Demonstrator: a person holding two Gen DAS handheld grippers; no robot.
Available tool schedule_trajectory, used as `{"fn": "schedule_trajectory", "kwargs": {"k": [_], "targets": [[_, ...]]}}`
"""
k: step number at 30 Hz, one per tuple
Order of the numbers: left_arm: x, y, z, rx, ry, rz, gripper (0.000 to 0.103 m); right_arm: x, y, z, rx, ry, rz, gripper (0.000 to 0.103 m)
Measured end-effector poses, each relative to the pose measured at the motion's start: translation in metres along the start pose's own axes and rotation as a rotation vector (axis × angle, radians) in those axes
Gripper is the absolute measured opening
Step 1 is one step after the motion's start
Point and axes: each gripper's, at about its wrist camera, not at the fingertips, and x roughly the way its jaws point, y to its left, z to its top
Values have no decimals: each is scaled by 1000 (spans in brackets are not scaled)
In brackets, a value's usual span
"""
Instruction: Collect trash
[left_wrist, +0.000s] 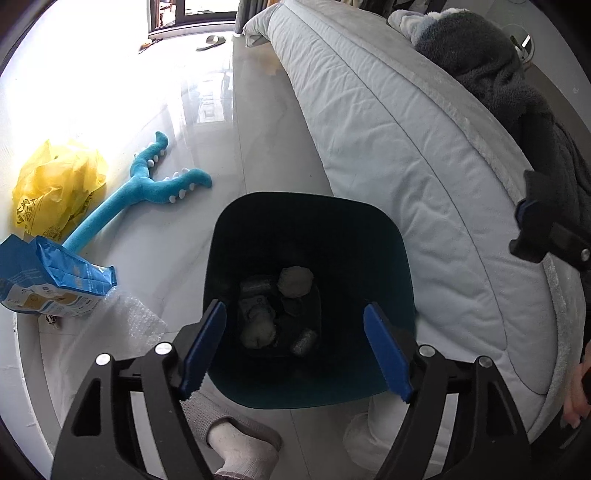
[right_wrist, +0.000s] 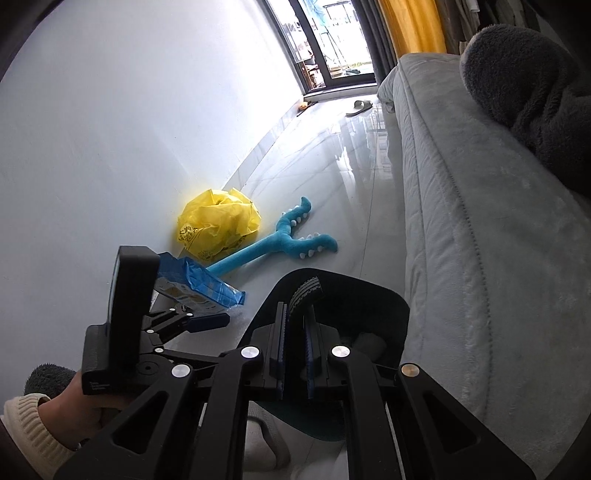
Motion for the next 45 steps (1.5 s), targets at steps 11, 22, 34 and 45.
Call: {"fn": "schedule_trajectory", "kwargs": {"k": [11, 22, 34, 45], "targets": [[-60, 28, 0, -4, -169, 15, 86, 47, 13, -7, -7, 91, -8, 9], [-112, 37, -1, -1, -356, 31, 86, 87, 17, -18, -17, 174, -56, 9], [-146, 21, 2, 76, -492, 28, 86, 115, 13, -30, -19, 261, -119, 13], [-191, 1, -2, 74, -635, 61, 88, 94, 13, -28, -14, 235, -134, 52]]}}
